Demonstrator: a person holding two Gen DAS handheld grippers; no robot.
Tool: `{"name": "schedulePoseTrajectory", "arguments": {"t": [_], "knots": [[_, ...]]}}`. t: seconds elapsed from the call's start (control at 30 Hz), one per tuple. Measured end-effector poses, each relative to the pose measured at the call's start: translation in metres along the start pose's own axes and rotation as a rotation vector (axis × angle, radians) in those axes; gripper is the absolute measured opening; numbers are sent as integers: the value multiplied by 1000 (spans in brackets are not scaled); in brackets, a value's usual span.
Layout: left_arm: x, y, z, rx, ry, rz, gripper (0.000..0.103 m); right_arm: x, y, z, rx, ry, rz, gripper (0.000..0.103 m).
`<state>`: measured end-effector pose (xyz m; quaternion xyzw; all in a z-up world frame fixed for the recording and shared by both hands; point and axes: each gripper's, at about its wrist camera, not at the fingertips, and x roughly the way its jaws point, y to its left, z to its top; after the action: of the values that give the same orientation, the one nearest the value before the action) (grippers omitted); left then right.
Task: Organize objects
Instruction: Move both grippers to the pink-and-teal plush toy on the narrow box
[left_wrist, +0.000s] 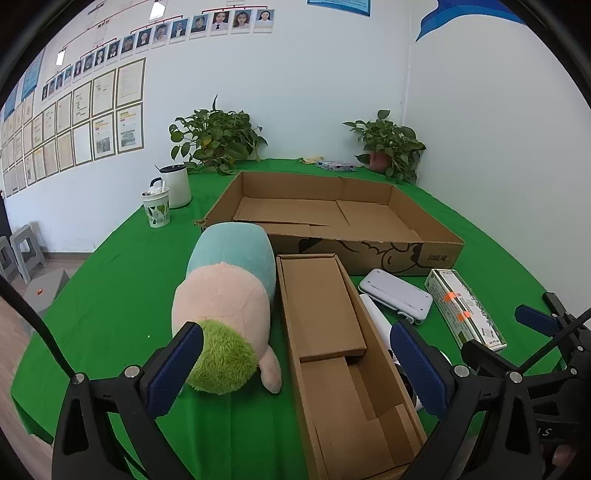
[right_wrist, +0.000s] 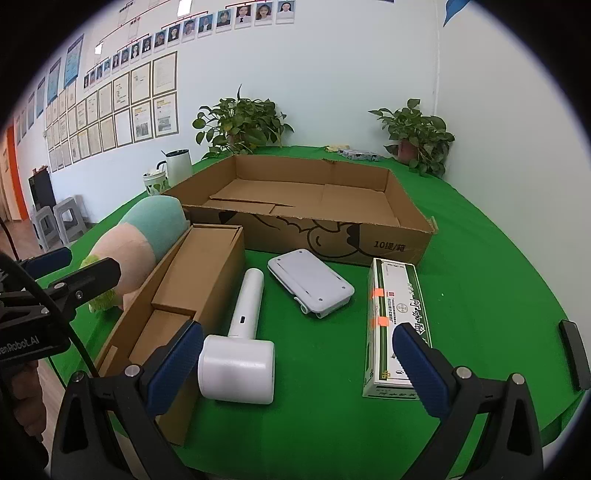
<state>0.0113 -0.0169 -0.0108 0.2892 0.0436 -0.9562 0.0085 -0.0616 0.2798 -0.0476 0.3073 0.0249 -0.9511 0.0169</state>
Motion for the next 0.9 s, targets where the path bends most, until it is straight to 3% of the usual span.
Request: {"name": "schedulePoseTrajectory", "arguments": {"t": [0.17, 0.2, 0.23, 0.27, 0.3, 0.33, 0.37, 0.4, 0.47, 0.5, 0.53, 0.57, 0.67, 0.77, 0.9], "knots": [[2, 0, 4, 7, -2, 11, 100, 5, -5, -1, 25, 11, 27, 98], [2, 0, 4, 9, -5, 14, 97, 6, -6, -2, 26, 8, 26, 80], [2, 0, 5, 10, -9, 21, 90, 6, -8, -2, 28, 6, 21, 46], [2, 0, 6, 10, -16, 28, 83, 7, -10, -3, 32, 14, 11, 28], [2, 0, 7, 10, -17, 29, 58, 9, -12, -3, 39, 25, 12, 12], [4, 2, 8, 10, -7, 22, 32, 11, -13, -3, 40, 33, 34, 12], [6, 3, 9, 5, 10, 13, 27, 11, -14, -3, 34, 33, 44, 12], [7, 5, 10, 1, 14, 16, 26, 10, -14, -4, 24, 23, 44, 12], [4, 9, 12, -1, -8, 30, 34, 8, -15, -3, 6, -7, 54, 25], [2, 12, 14, -7, -20, 38, 62, 8, -15, -2, -1, -13, 68, 53], [0, 17, 17, -22, -35, 42, 100, 8, -14, -1, -7, -20, 91, 84], [-5, 22, 19, -43, -64, 32, 102, 6, -14, 0, -9, -34, 119, 89], [-9, 37, 28, -59, -79, 22, 102, 0, -12, 5, -40, -77, 172, 89], [1, 54, 34, -74, -12, 7, 102, -7, -7, 11, -94, -102, 261, 89], [28, 71, 30, -76, 104, -52, 102, -24, 14, 19, -234, -59, 513, 89]]}}
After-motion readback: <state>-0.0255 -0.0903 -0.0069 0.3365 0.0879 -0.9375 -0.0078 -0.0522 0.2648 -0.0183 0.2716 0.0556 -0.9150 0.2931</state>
